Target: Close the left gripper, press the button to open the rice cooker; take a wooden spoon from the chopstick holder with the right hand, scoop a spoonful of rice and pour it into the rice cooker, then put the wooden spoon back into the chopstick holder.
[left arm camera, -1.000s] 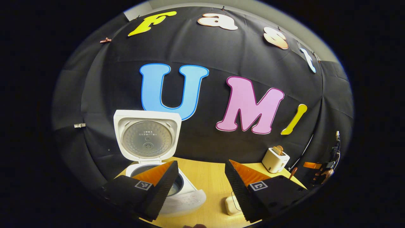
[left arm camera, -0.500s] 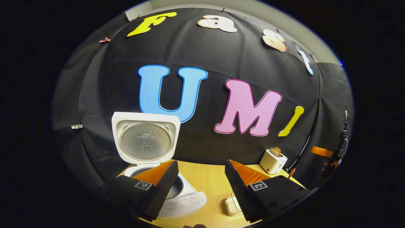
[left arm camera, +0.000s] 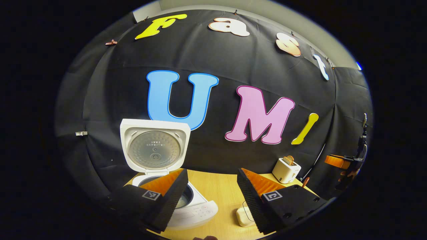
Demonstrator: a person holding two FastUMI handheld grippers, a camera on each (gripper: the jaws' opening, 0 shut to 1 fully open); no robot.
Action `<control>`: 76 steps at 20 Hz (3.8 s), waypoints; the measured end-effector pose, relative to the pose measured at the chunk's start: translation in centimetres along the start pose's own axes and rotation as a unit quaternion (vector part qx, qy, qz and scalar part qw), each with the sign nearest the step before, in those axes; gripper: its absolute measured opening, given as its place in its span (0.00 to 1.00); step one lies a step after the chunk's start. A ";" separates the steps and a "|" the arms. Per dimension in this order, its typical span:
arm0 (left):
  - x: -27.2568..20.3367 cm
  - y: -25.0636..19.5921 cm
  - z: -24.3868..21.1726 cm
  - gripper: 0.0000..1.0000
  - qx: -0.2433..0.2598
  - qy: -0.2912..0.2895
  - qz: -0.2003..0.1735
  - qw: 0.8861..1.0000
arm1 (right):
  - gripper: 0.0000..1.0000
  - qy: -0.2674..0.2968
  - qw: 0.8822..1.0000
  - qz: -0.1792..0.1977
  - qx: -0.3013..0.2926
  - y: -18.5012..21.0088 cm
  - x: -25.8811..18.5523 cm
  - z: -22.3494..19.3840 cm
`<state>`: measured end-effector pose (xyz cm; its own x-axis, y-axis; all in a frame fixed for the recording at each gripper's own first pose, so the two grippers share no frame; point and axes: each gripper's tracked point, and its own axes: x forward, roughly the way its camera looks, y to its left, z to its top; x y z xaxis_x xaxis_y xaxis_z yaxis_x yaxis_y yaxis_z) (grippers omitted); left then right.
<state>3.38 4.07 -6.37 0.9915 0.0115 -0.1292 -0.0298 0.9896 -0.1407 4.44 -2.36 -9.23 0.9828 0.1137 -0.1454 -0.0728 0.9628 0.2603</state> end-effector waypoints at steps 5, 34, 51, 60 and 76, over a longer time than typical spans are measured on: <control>-0.2 -0.2 -0.1 0.95 0.003 0.003 0.000 1.000 | 0.87 0.001 1.000 0.000 0.001 -0.3 -0.5 -0.3; 11.0 14.7 4.1 0.99 0.083 0.019 0.166 0.983 | 0.87 0.028 0.999 -0.002 -0.017 0.4 -2.1 -2.0; 4.1 10.6 -10.6 0.98 0.021 0.137 0.149 0.979 | 0.87 0.036 0.999 0.005 -0.004 -0.3 -0.2 -2.5; 4.5 10.6 -15.3 0.99 -0.016 0.200 0.146 0.969 | 0.87 0.039 0.999 0.007 -0.007 -0.2 -0.4 -2.6; 4.5 9.4 -11.9 0.95 0.014 0.146 0.147 0.978 | 0.87 0.030 1.000 0.007 -0.003 -0.3 -1.3 -2.2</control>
<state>6.07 11.70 -19.97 0.8621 0.2578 -0.4363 -0.3002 0.9534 -0.0300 2.75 -2.21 -11.24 0.9697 0.1420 -0.1985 -0.0884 0.9624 0.2568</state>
